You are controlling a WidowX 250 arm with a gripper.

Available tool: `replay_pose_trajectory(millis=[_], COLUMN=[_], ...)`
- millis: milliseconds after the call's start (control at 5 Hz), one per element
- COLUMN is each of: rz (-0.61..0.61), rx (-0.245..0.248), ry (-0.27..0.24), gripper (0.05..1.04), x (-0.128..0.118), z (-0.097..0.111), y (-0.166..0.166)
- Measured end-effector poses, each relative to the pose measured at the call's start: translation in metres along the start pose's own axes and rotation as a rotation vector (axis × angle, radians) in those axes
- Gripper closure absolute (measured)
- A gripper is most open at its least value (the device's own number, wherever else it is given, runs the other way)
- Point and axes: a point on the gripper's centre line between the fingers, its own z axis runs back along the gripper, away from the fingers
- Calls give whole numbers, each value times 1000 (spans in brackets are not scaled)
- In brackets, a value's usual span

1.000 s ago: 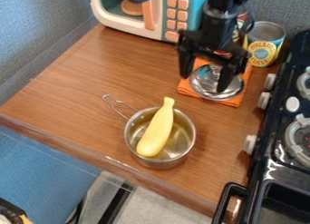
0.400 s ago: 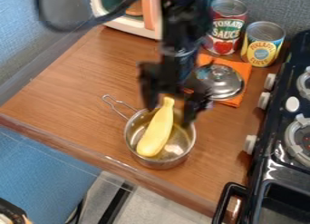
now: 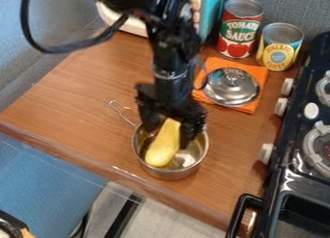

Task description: Take the yellow banana out of the pot and put it on top of the table

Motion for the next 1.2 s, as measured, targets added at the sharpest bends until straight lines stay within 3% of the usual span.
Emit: replay_pose_trajectory(millis=[200,400,600,800,1000,1200], rz=[1,5,-15,-15,55,134], rx=[-35,-38,-44,-49,-35,-7], ry=[34,31,35,-32,-88,-69], gripper=[120,393,461,461,461,461], x=[0,4,2,16,47,78], z=[-18,-18,-14,26,61,49], y=[-4,-4,-9,-10,3,27])
